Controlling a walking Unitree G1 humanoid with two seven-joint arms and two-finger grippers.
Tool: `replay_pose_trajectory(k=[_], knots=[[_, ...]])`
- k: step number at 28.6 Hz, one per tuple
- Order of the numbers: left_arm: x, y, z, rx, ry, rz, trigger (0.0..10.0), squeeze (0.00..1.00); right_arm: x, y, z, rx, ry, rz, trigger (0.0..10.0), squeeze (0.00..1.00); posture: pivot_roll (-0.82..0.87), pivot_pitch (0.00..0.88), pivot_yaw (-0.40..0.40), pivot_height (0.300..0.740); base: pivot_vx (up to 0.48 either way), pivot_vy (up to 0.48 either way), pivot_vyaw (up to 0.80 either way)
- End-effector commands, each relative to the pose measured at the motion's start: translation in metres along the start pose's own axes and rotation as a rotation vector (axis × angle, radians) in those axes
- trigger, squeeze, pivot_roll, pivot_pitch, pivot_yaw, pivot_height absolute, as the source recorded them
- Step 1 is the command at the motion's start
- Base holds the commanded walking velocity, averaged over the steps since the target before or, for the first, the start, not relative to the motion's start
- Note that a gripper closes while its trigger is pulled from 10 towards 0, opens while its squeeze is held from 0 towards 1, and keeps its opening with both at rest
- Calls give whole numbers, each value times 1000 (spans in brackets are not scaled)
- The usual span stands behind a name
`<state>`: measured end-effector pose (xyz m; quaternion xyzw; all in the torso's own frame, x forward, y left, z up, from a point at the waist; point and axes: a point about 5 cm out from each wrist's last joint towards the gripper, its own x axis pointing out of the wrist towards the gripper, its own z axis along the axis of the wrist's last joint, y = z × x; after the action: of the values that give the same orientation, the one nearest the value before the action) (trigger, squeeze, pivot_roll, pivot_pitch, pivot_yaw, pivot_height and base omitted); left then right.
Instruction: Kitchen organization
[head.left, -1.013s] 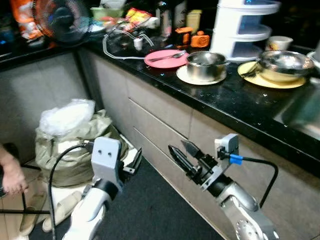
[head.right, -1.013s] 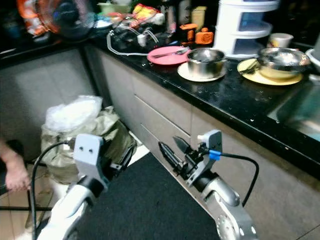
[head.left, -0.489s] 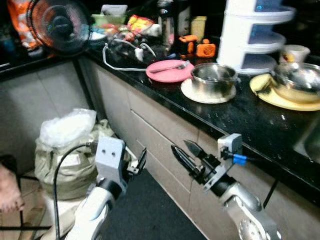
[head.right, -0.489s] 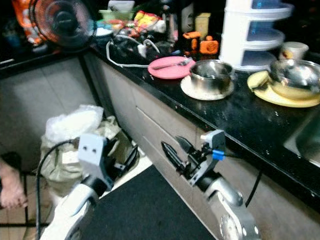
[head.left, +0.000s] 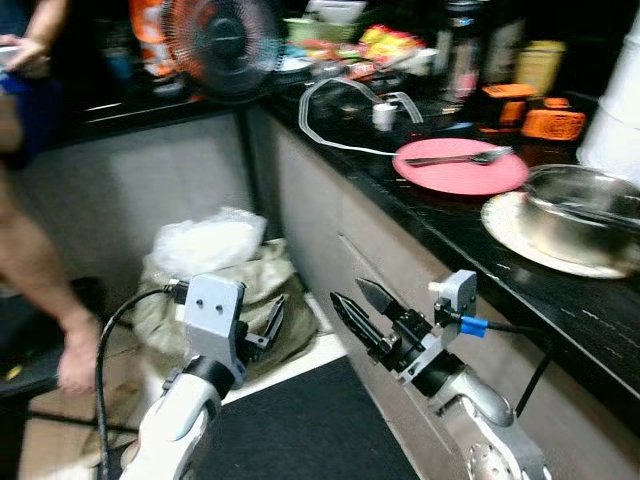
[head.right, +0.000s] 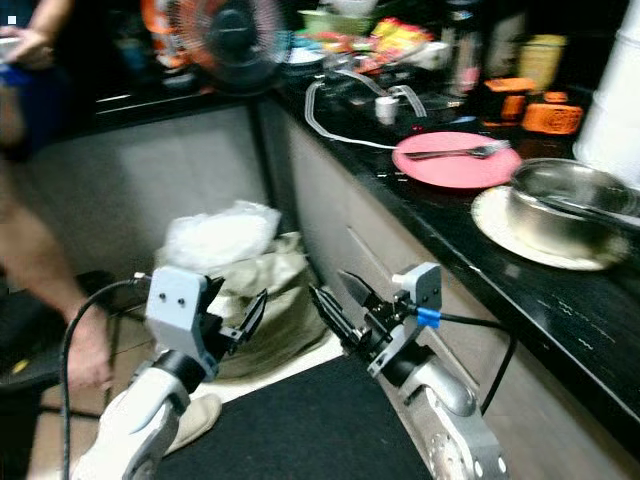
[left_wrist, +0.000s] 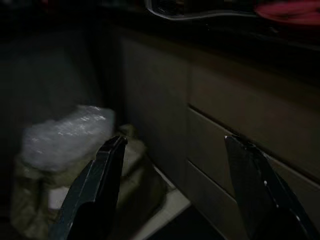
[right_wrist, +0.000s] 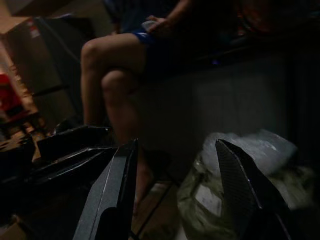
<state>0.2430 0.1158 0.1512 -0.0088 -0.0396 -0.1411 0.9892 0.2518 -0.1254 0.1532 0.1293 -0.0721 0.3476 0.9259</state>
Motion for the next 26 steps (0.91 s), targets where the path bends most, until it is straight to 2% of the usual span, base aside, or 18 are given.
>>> replay_pose_trajectory(k=[1,6,26], knots=[[-1,4,-2,5,10,7,10000,0,3,6,0,7,-12,28,10000,0,-11,0,44,740,364,0,800],[-1,4,-2,7,10,5,10000,0,3,5,-2,18,-14,24,10000,0,-10,0,44,740,368,0,705],[1,3,-3,3,7,2,10000,0,5,1,-3,50,-6,15,10000,0,-13,0,37,740,367,0,0]])
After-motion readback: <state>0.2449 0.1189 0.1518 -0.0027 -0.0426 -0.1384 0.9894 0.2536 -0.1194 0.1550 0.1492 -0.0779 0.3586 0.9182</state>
